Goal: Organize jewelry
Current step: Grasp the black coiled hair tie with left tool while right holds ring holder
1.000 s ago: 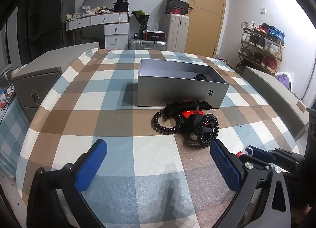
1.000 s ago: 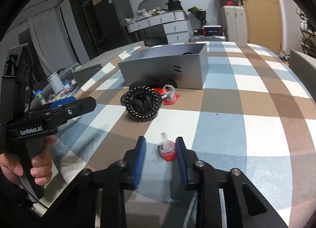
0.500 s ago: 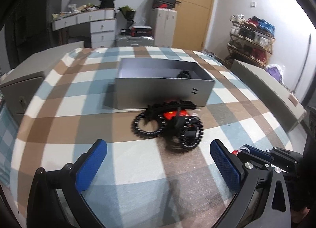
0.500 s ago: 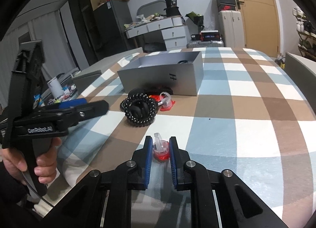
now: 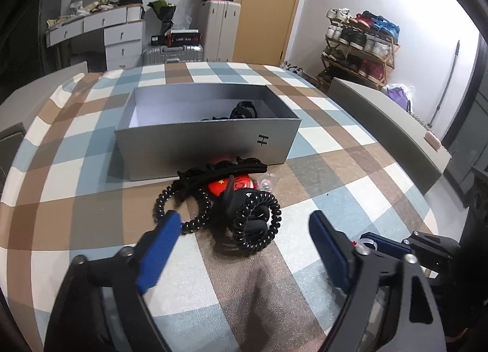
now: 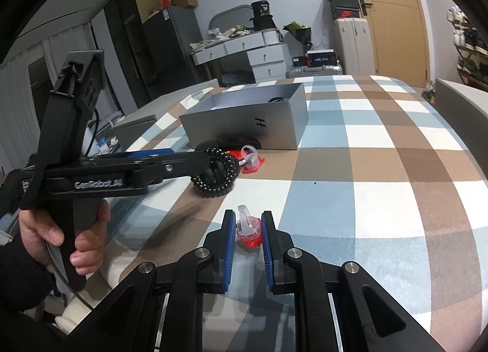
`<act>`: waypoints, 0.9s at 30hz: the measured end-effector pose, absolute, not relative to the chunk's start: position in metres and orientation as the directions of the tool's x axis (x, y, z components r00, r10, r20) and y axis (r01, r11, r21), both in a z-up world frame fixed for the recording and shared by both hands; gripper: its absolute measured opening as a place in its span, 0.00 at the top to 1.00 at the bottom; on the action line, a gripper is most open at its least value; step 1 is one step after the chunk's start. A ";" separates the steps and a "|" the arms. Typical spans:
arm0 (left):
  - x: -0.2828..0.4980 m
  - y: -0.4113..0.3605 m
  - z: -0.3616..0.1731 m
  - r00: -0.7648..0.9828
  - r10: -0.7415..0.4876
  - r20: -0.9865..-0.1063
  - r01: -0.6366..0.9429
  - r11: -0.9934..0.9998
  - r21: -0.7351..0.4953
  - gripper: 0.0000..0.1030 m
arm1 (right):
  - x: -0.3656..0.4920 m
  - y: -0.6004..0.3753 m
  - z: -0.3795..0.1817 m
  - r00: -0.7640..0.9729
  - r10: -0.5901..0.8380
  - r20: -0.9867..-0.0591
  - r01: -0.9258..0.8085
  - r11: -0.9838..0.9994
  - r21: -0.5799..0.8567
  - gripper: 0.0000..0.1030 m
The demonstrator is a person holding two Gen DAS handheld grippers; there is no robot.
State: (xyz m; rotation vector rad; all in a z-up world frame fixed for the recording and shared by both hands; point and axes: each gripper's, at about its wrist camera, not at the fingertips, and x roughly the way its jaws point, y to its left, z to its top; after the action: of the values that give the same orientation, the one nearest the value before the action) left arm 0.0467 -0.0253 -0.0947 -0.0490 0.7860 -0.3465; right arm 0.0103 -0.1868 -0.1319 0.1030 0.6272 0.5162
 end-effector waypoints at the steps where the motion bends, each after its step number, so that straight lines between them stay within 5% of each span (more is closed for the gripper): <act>1: 0.048 -0.025 -0.096 0.647 -0.327 -0.689 0.289 0.941 -0.176 0.32 | 0.010 -0.187 -0.132 0.688 0.493 -0.533 -0.430 0.868 0.248 0.85; 3: 0.049 -0.025 -0.097 0.643 -0.327 -0.693 0.289 0.941 -0.176 0.42 | 0.010 -0.188 -0.133 0.688 0.494 -0.532 -0.430 0.867 0.250 0.85; 5: 0.051 -0.026 -0.099 0.629 -0.338 -0.700 0.299 0.937 -0.183 0.63 | 0.010 -0.189 -0.133 0.686 0.499 -0.530 -0.428 0.865 0.261 0.84; 13: 0.045 -0.033 -0.095 0.622 -0.334 -0.709 0.332 0.932 -0.148 0.94 | 0.011 -0.193 -0.134 0.688 0.499 -0.527 -0.418 0.866 0.273 0.84; 27: 0.032 -0.036 -0.079 0.636 -0.342 -0.692 0.353 0.926 -0.134 0.96 | 0.009 -0.198 -0.126 0.700 0.501 -0.509 -0.413 0.866 0.283 0.84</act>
State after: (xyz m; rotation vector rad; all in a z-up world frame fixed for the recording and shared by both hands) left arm 0.0319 -0.0358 -0.0794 0.0142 0.7872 -0.3967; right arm 0.0086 -0.1979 -0.1260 0.1514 0.6106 0.5110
